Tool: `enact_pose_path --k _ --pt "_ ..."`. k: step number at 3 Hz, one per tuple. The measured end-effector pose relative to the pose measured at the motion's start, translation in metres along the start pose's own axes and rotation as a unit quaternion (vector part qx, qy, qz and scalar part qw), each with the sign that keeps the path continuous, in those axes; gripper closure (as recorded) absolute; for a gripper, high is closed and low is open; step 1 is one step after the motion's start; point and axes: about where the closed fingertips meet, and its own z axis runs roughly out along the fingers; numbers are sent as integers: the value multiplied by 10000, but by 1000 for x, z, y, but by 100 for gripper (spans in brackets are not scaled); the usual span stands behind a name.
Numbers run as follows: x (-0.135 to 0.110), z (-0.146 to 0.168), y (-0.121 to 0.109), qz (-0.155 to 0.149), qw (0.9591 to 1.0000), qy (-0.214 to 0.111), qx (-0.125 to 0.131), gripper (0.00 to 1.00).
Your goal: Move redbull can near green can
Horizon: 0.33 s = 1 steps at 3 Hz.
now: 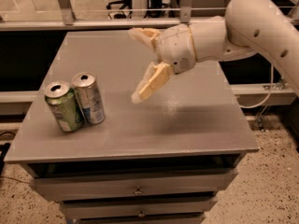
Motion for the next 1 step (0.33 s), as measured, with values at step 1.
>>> enact_pose_path --k 1 --pt "8 -31 0 74 9995 80 303 0"
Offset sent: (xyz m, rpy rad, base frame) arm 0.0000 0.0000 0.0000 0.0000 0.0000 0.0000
